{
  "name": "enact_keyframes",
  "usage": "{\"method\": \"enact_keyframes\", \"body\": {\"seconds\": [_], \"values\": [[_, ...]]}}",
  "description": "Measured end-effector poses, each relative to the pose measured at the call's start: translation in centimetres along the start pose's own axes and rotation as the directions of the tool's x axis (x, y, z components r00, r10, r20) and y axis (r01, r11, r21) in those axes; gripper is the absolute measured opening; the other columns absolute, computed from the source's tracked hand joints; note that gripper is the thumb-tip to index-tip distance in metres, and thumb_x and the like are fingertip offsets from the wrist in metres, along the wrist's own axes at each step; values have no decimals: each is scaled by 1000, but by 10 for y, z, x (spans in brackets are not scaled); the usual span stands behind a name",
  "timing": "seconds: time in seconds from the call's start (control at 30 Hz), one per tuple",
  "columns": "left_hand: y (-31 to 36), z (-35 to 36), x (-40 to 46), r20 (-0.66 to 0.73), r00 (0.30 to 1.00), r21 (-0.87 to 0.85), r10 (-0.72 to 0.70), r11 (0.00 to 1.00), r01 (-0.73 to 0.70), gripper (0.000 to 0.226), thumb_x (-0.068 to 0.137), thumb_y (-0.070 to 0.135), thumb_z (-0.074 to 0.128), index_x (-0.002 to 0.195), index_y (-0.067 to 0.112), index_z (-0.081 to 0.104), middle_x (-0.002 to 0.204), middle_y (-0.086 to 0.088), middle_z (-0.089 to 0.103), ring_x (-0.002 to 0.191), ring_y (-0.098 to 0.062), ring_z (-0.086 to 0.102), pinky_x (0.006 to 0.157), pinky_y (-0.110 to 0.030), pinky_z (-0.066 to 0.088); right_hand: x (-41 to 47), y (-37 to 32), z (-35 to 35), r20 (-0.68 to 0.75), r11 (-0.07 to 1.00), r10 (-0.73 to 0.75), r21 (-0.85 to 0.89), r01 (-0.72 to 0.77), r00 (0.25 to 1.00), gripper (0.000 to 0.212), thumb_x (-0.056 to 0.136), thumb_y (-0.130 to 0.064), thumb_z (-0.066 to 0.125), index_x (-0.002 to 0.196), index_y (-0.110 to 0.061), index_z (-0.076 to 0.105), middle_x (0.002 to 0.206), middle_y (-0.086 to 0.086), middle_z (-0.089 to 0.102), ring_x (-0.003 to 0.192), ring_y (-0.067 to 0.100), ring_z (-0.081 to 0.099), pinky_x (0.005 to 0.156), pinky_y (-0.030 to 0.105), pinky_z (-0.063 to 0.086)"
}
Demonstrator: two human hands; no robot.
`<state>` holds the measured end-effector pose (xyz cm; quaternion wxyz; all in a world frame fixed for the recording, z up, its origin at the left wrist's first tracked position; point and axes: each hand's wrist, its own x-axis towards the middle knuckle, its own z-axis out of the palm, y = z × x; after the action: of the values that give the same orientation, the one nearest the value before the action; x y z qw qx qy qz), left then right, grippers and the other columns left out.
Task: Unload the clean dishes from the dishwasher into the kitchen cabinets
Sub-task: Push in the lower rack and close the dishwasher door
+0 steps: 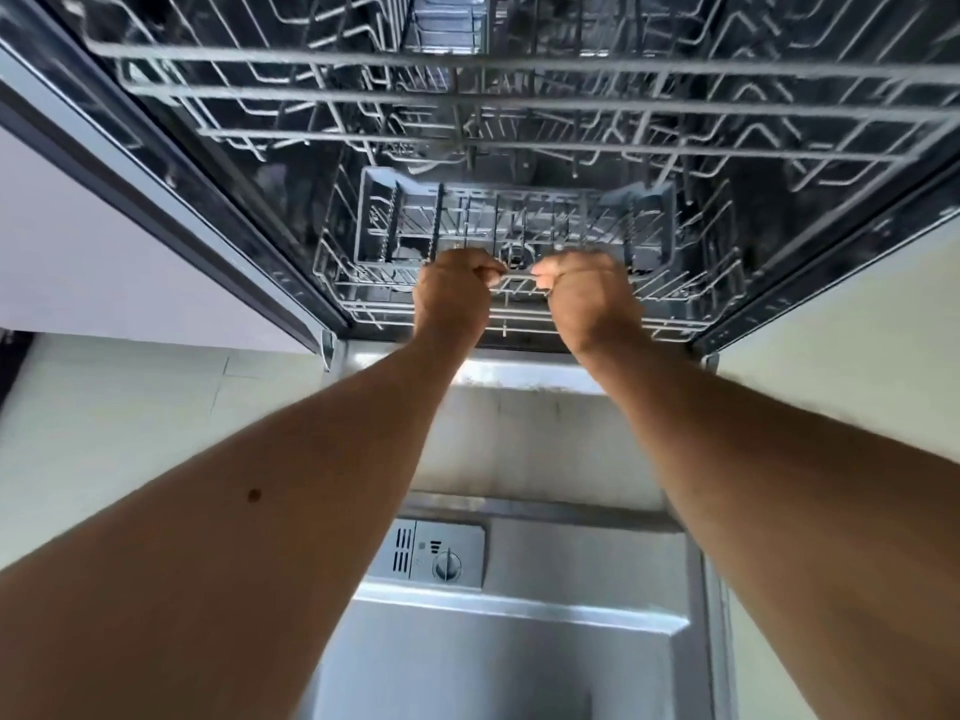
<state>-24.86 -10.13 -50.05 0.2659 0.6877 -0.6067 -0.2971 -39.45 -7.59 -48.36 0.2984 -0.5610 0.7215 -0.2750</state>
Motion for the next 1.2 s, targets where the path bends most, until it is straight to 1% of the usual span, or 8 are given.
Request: {"method": "enact_keyframes", "body": {"seconds": [0.23,0.37,0.43,0.63,0.8,0.9,1.0,1.2], "values": [[3,-2,-4,17,999,7,-47,999,47,14,94,22,65,96,28,77,98,8,75,81,-4,65,67,-13,49,-9,-2,3,1,997,11,-76,-11,1000,32,96,-7,50,115,-14,73,115,13,70,103,25,66,94,37,54],[8,-10,-21,17,994,-89,-109,990,110,29,98,17,57,125,27,65,128,4,64,100,-7,63,70,-1,44,-29,-1,2,2,944,-174,-286,167,985,38,99,-13,53,136,-19,59,134,8,61,121,25,56,105,31,44],[8,-17,-45,-40,998,-95,-51,994,47,40,98,12,55,136,27,56,137,4,58,117,-11,59,83,-12,43,-50,6,4,-26,894,-268,-379,239,963,41,97,-17,56,138,-18,56,140,9,55,129,29,48,110,35,38],[-37,-35,-151,-71,988,-180,-141,975,126,26,96,18,55,121,22,63,111,1,71,97,-16,66,83,-28,52,-140,34,16,-22,920,-210,-342,190,977,36,92,-22,64,126,-10,63,132,16,55,125,36,47,108,38,34],[-106,-44,-263,110,941,-159,-319,929,334,28,97,35,46,94,15,66,81,-4,66,79,-27,66,63,-32,46,-243,53,37,9,948,-131,-291,128,991,22,88,-17,70,107,-7,70,110,19,62,101,39,57,92,39,43],[-128,-58,-334,238,850,-270,-469,809,522,21,98,34,51,92,22,67,89,-3,70,81,-22,66,75,-36,53,-309,62,55,24,968,-50,-247,54,998,19,87,-17,70,103,-7,71,106,18,64,101,39,59,93,37,39],[-138,-75,-390,368,704,-450,-607,546,706,14,99,17,54,90,17,65,86,-10,65,71,-17,58,65,-30,47,-374,67,70,68,976,156,-162,-144,985,22,93,-25,64,112,-14,70,117,11,64,113,30,56,102,36,39],[-167,-90,-484,525,549,-545,-650,239,804,17,103,13,47,94,13,62,81,-5,56,69,-16,49,62,-25,37,-495,75,109,89,885,462,25,-466,883,21,95,-28,64,108,-14,72,110,4,71,103,16,65,87,15,38]]}}
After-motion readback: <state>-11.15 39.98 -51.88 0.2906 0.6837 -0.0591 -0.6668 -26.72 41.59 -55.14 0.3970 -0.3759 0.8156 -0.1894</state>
